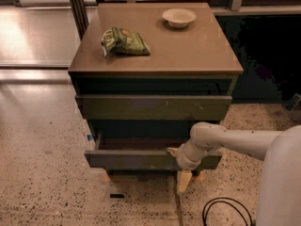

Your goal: Open middle drawer

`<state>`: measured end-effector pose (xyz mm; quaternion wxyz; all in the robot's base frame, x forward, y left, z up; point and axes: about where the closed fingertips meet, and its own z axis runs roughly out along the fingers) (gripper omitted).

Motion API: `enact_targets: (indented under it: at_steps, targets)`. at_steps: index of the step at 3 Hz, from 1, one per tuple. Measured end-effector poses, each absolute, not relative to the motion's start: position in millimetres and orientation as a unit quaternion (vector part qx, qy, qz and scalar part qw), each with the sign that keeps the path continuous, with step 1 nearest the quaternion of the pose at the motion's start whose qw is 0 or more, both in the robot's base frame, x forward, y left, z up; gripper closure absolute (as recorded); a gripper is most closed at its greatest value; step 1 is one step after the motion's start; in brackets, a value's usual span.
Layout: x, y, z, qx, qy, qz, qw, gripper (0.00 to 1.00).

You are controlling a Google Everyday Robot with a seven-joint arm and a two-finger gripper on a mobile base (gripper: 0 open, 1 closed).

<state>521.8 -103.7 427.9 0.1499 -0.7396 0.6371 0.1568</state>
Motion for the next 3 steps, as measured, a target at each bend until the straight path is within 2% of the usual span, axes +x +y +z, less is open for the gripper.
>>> enact_targets:
  at_steps: [2, 3]
  targets:
    - [523, -101, 407, -0.741, 0.632, 0.178, 0.141, 0.0]
    - [467, -117, 433, -0.721, 0.651, 0.19, 0.145, 0.0]
